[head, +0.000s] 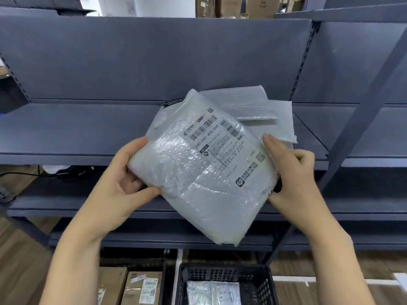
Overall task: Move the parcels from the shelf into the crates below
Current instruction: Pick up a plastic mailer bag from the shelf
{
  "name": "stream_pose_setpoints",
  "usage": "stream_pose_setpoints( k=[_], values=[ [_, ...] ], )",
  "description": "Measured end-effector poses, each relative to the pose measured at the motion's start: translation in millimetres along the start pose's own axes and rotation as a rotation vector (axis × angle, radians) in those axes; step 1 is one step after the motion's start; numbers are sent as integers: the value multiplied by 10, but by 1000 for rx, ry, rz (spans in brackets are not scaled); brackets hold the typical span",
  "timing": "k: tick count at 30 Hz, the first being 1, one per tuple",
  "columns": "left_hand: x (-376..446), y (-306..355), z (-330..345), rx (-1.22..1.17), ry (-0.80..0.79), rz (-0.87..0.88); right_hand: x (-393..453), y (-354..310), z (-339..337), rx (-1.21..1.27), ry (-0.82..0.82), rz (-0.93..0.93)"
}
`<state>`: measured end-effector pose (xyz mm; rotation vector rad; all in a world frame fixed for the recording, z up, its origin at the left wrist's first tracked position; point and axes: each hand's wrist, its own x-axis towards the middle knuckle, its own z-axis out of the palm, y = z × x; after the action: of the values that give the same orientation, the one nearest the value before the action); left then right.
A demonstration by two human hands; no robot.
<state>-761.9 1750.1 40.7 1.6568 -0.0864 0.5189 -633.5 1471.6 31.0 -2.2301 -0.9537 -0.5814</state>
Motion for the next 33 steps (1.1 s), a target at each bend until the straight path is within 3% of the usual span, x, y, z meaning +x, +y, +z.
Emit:
stream_pose_setpoints(
  k=[2, 5, 9, 13, 16, 18, 33],
  values=[
    [33, 8, 57, -32, 48, 27, -13, 0, 32, -24, 21, -28],
    [75, 18, 170, -79, 123, 59, -47, -18, 91, -119, 196, -38],
    [131, 39, 317, -75, 317, -21, -92, -105, 99, 6, 369, -53],
    [102, 40, 540, -3, 92, -60, -87, -200, 147, 56, 462, -22],
    [61, 41, 686, 251, -114, -94, -103, -277, 195, 101, 528, 20],
    [38, 52, 772, 403, -140, -56, -113, -303, 209, 127, 558, 48],
    [28, 81, 781, 691, 59, 243, -151, -253, 239, 150, 324, 23]
  ],
)
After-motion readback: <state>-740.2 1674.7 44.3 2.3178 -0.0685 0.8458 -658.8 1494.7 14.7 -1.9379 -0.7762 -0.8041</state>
